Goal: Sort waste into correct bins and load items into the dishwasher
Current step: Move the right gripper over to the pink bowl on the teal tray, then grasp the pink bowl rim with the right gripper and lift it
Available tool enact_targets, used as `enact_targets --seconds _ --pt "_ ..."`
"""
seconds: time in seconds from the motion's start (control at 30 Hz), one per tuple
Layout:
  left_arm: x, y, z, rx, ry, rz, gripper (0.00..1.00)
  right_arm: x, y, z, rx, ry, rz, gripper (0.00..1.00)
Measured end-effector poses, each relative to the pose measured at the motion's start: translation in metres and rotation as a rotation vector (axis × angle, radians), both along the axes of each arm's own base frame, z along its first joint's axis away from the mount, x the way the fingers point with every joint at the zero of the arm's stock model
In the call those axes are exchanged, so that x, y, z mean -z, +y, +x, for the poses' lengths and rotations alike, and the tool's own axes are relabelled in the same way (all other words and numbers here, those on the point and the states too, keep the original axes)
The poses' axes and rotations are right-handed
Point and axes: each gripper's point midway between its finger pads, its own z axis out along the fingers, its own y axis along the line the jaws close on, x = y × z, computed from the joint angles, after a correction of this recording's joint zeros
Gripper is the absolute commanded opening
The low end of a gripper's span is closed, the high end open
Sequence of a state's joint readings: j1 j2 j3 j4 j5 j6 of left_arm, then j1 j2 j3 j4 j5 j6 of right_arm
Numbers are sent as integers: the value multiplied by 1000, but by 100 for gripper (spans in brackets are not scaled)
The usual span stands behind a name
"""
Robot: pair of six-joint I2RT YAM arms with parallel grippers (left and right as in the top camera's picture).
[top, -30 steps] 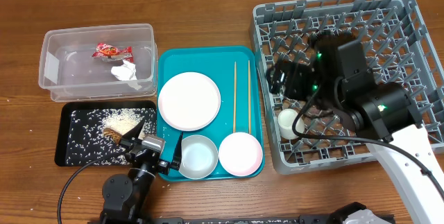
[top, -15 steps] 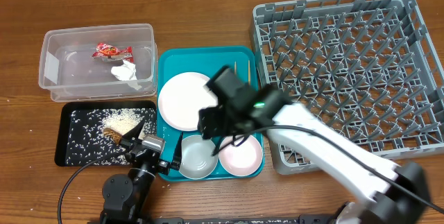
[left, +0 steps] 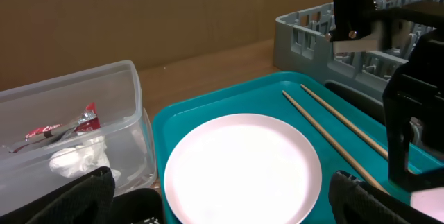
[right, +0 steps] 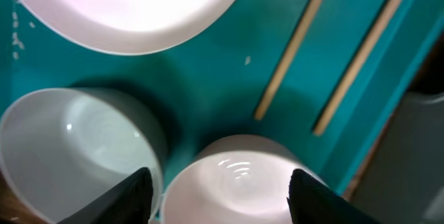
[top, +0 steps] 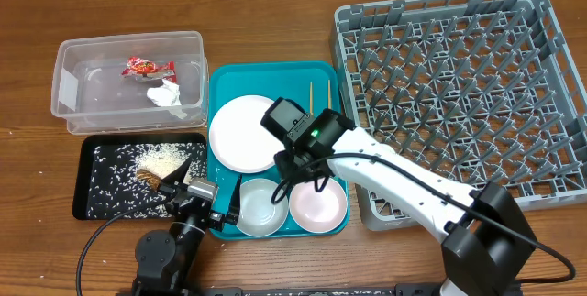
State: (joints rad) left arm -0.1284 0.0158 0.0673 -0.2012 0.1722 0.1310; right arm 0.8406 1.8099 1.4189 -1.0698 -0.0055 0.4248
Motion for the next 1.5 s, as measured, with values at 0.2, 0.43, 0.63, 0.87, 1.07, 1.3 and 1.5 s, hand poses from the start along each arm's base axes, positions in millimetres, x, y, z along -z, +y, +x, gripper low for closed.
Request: enact_targets --seconds 0.2,0.43,0.63,0.87,1.07,1.3,1.5 --pt "0 0 0 0 0 0 100 16 -23 5 -152 -15 -72 65" --pt "0 0 0 0 0 0 100 37 -53 7 -298 39 -85 64" --pt "0 0 0 0 0 0 100 35 -42 -1 -429 80 26 51" --pt "0 0 0 0 0 0 100 37 -36 -8 -478 98 71 57" --pt "0 0 0 0 0 0 100 52 -41 -6 -492 70 51 45" --pt "0 0 0 0 0 0 100 57 -44 -6 -485 65 39 4" --pt "0 0 0 0 0 0 100 47 -47 -2 -455 66 4 4"
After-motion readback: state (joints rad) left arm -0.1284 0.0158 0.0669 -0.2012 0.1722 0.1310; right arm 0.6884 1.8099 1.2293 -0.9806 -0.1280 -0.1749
